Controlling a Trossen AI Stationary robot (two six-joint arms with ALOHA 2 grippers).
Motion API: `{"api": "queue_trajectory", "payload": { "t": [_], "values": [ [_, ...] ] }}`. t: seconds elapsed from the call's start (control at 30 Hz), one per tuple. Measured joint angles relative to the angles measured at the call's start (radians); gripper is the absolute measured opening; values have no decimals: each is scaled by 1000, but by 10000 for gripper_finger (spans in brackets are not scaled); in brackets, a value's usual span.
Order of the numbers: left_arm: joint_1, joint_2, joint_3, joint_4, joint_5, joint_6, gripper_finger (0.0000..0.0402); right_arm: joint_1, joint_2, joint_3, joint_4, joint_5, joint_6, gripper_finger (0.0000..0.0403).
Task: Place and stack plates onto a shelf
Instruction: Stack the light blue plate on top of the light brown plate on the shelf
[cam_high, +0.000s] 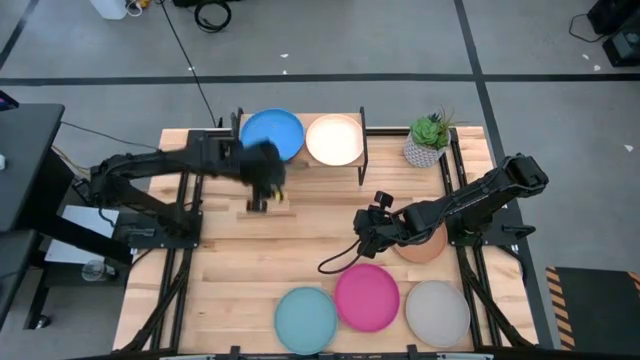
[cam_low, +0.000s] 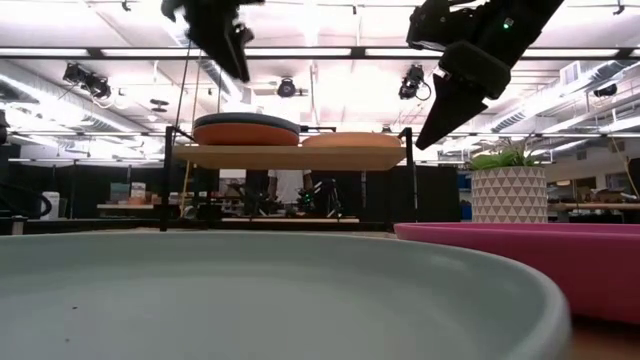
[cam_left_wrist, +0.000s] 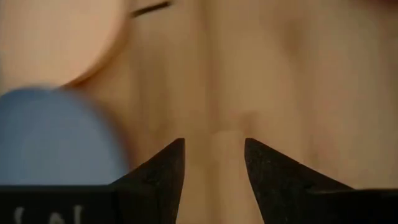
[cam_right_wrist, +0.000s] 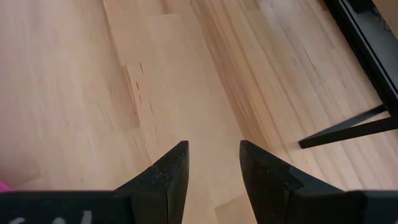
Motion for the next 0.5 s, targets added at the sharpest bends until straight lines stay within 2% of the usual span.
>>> {"api": "queue_trajectory", "payload": {
  "t": [0.27, 0.5],
  "values": [
    [-375, 86, -153, 194, -38, -399, 164, 0, 0, 0, -12, 0, 9, 149],
    [-538, 229, -230, 393, -46, -824, 164, 2, 0, 0, -14, 0, 9, 149]
  ]
}}
